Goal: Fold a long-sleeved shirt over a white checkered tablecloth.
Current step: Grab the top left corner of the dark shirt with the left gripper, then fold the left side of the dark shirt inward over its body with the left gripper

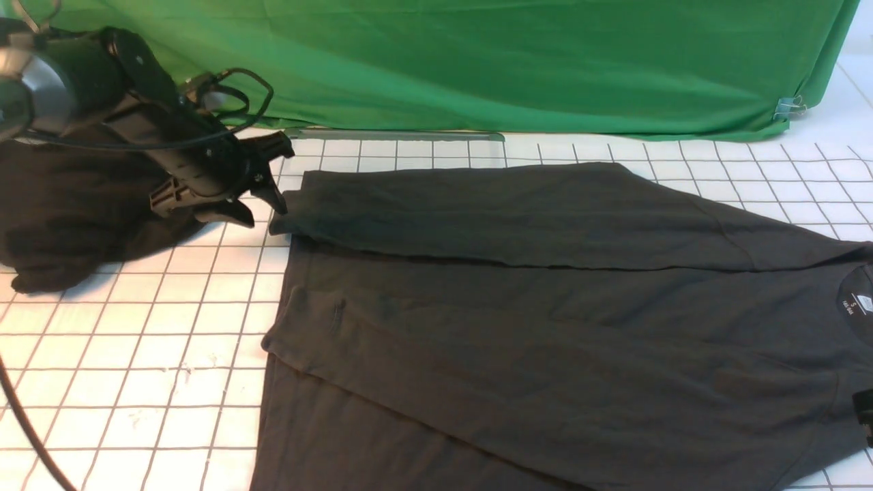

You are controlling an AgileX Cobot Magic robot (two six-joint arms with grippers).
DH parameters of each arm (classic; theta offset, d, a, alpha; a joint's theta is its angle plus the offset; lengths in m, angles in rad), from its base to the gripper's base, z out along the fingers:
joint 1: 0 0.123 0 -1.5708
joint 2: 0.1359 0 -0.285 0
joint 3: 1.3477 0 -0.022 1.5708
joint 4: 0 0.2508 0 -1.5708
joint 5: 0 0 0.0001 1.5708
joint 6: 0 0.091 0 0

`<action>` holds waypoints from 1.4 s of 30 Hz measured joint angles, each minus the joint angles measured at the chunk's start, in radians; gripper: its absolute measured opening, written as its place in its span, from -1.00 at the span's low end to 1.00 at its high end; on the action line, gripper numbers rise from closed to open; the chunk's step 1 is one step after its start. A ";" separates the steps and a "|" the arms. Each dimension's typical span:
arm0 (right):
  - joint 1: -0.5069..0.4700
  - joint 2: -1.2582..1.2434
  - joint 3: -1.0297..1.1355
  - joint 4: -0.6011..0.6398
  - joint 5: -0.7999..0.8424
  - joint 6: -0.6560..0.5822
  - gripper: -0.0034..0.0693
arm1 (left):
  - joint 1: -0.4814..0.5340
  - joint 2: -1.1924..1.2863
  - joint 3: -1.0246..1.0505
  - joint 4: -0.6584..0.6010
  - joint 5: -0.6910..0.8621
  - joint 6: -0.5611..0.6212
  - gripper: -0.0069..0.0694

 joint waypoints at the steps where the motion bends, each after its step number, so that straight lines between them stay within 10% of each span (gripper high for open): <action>1: 0.000 0.000 0.000 0.000 0.000 0.000 -0.44 | 0.000 0.008 0.000 -0.008 -0.006 0.000 -0.01; 11: 0.000 0.000 0.000 0.000 -0.002 0.000 -0.42 | 0.000 0.074 0.000 -0.115 -0.070 0.003 -0.06; 18: 0.000 0.000 0.000 0.000 -0.002 0.000 -0.41 | 0.000 0.056 0.000 -0.124 -0.054 0.009 -0.72; 28: 0.000 0.000 0.000 0.000 0.002 0.023 -0.36 | -0.001 -0.233 0.005 -0.123 0.117 0.042 -0.75; 42: 0.000 0.000 0.000 0.000 0.019 0.024 -0.32 | -0.100 -0.581 0.751 -0.132 0.049 0.042 -0.75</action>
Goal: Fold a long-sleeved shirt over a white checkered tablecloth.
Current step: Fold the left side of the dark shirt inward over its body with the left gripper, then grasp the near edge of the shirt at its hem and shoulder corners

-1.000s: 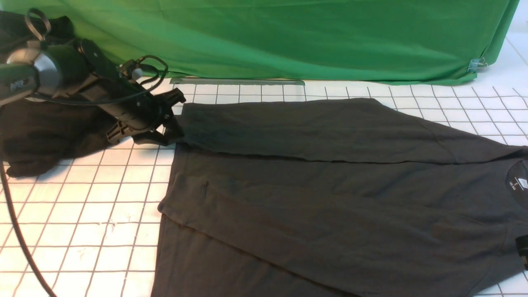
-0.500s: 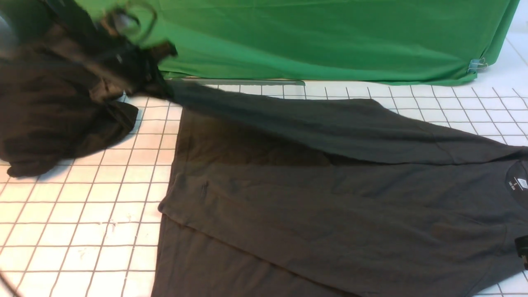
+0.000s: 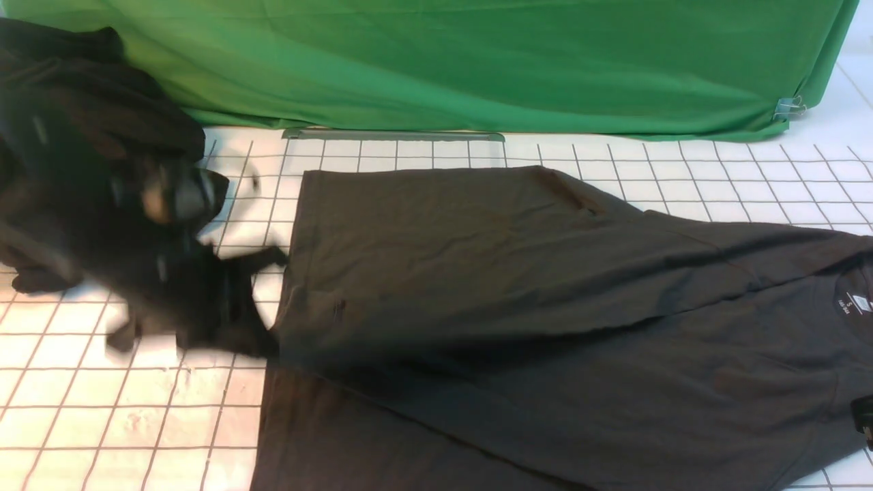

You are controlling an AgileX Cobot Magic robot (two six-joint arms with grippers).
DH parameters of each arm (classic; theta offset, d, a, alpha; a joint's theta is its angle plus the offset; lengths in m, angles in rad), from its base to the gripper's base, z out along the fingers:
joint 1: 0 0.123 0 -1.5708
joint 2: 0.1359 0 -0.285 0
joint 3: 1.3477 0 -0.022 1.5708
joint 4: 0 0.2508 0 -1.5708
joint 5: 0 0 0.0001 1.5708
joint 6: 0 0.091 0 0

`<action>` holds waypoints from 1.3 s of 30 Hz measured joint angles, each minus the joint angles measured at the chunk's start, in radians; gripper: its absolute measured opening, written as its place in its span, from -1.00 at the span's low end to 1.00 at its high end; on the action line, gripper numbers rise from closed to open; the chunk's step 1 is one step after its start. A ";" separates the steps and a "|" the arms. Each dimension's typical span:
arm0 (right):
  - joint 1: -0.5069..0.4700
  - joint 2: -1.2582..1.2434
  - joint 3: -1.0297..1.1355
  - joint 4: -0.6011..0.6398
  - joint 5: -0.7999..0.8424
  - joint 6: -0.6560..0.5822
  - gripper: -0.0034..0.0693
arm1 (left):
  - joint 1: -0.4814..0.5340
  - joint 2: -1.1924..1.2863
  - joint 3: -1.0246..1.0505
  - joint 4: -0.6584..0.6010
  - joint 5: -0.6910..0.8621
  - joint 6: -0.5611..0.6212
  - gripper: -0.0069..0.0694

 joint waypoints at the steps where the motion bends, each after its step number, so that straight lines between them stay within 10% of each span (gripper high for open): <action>1: 0.000 0.000 0.000 0.000 0.000 0.000 -0.32 | -0.013 0.000 0.053 -0.003 -0.034 0.001 -0.74; 10: 0.000 0.000 0.000 0.000 -0.004 0.002 -0.30 | -0.075 0.021 0.153 -0.011 -0.127 0.013 -0.43; 21: 0.000 0.000 0.000 0.000 -0.004 0.002 -0.26 | -0.081 -0.105 0.049 0.132 0.162 -0.003 0.33; 39: 0.000 0.000 0.000 0.000 -0.012 0.002 -0.25 | -0.287 -0.152 0.361 0.131 -0.015 -0.170 0.06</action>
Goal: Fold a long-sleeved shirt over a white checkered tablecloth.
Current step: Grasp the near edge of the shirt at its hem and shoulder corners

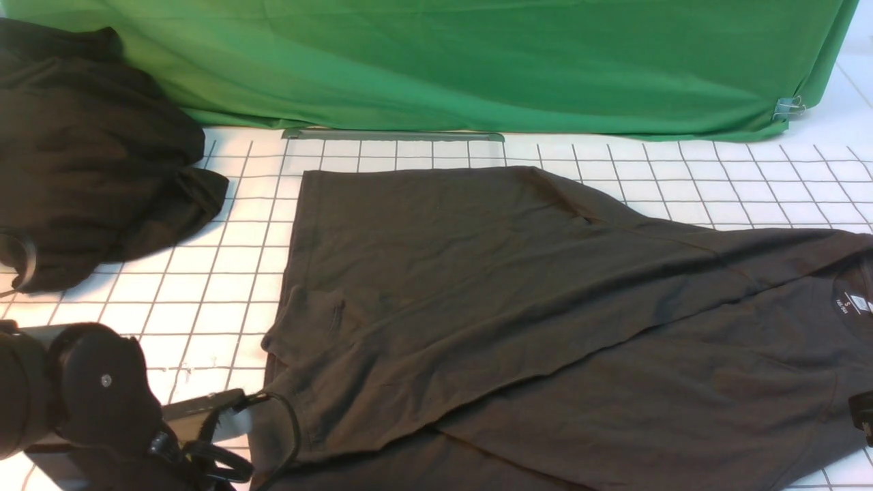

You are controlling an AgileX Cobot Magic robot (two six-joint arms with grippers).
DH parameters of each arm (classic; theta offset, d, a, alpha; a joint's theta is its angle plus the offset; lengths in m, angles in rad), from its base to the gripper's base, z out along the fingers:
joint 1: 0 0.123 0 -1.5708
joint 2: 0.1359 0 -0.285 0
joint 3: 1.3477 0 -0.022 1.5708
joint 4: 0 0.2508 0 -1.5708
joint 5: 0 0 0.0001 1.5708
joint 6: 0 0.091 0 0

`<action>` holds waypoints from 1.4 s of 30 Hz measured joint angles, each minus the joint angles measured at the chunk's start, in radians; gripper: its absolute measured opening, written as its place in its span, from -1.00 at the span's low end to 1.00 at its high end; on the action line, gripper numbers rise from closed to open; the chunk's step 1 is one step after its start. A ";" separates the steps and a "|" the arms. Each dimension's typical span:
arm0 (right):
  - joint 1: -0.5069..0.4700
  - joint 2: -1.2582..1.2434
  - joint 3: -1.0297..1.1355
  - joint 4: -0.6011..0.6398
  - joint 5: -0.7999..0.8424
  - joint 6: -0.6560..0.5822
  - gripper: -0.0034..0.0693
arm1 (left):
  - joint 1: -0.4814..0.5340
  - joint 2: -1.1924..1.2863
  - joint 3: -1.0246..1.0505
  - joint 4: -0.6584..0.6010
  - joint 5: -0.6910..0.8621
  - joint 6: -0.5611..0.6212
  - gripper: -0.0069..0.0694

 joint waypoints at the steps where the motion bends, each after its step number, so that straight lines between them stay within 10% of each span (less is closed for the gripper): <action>1: 0.000 0.000 0.000 0.000 0.000 0.000 -0.25 | 0.000 0.000 0.000 0.009 -0.007 -0.008 0.06; 17: 0.000 0.000 0.000 0.000 0.001 0.000 -0.25 | 0.000 0.048 0.008 -0.012 -0.049 0.021 0.02; 26: 0.024 0.000 0.000 0.015 0.086 -0.036 -0.12 | 0.000 0.053 0.010 -0.025 -0.046 0.085 -0.70; 34: 0.377 0.044 -0.003 -0.034 0.102 -0.056 0.60 | 0.047 -0.046 0.012 -0.020 0.013 0.087 -0.77; 42: 0.627 0.243 -0.006 -0.199 0.062 -0.034 0.67 | 0.165 -0.144 0.012 -0.019 0.035 0.124 -0.77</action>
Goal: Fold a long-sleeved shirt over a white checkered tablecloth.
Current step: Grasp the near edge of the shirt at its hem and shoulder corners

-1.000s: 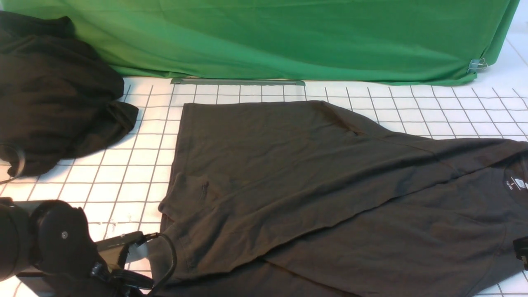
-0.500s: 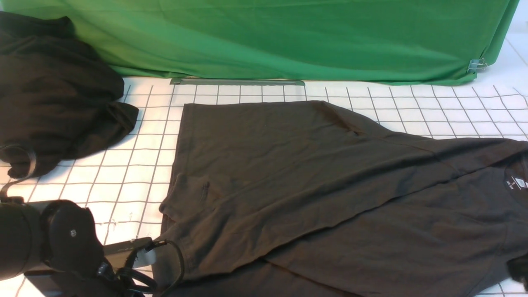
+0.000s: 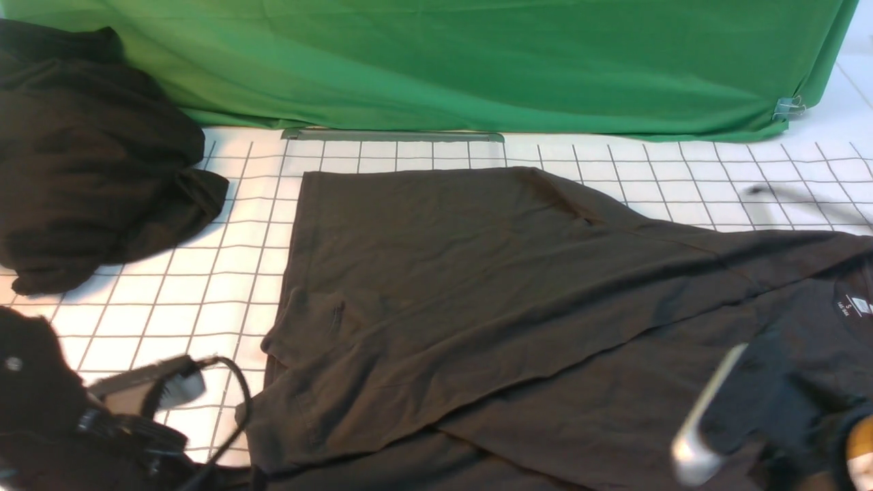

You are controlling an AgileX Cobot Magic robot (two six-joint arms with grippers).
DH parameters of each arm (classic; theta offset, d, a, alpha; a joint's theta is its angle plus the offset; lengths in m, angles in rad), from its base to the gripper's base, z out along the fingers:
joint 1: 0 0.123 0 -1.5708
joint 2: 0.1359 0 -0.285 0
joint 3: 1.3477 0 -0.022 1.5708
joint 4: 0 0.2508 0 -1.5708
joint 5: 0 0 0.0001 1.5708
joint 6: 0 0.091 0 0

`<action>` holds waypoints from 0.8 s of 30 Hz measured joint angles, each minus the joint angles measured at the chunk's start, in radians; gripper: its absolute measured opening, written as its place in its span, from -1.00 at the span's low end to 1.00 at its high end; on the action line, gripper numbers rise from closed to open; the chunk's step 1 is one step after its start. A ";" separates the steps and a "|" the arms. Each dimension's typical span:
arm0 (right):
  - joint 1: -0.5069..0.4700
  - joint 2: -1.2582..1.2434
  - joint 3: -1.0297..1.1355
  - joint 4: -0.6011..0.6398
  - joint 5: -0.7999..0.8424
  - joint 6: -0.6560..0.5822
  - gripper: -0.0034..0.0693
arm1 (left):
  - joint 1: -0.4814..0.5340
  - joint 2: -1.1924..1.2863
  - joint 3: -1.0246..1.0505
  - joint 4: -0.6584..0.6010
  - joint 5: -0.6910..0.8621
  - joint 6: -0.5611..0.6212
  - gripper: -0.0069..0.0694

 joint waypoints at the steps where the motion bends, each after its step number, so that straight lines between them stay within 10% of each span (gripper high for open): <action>1: 0.027 0.033 0.000 -0.027 -0.016 0.011 0.67 | 0.010 -0.006 0.000 0.000 0.005 0.004 -0.77; 19: 0.121 0.424 -0.075 -0.287 -0.106 0.162 0.61 | 0.029 -0.013 0.000 -0.004 0.017 0.082 -0.77; 24: 0.121 0.441 -0.082 -0.280 -0.096 0.162 -0.11 | 0.029 -0.013 0.000 -0.006 0.015 0.098 -0.77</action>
